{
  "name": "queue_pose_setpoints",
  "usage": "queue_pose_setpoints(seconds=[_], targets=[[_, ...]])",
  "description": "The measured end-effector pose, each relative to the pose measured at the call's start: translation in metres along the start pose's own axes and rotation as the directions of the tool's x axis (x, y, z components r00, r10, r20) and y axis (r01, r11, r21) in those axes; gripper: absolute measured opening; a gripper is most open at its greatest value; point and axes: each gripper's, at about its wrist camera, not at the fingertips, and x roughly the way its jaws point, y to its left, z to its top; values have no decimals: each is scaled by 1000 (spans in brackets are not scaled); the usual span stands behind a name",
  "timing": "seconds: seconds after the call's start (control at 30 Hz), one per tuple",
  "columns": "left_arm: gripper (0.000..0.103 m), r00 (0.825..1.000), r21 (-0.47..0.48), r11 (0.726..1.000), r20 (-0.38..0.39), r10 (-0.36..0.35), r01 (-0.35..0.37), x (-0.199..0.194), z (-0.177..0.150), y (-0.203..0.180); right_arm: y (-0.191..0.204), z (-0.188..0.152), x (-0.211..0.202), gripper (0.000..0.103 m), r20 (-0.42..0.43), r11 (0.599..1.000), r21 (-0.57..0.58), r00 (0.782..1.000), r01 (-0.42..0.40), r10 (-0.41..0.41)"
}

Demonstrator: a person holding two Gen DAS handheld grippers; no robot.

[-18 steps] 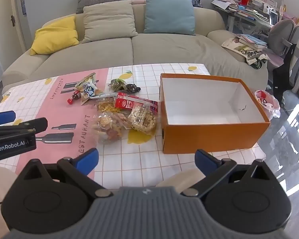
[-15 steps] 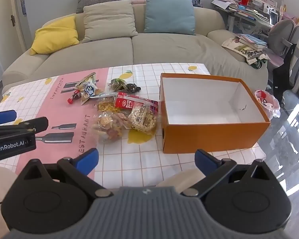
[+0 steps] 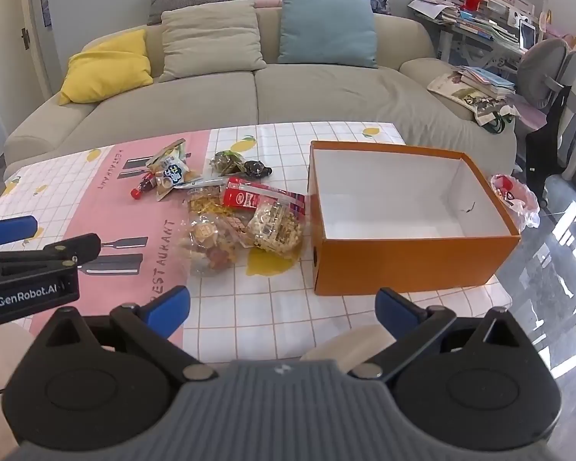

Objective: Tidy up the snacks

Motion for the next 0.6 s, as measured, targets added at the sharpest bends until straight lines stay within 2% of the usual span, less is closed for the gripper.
queue_pose_setpoints(seconds=[0.6], targets=[[92,1000,14,1000,-14,-4,5,2,-3,-5,0,-2,-1,100,1,1000,4,1000,4,-4]])
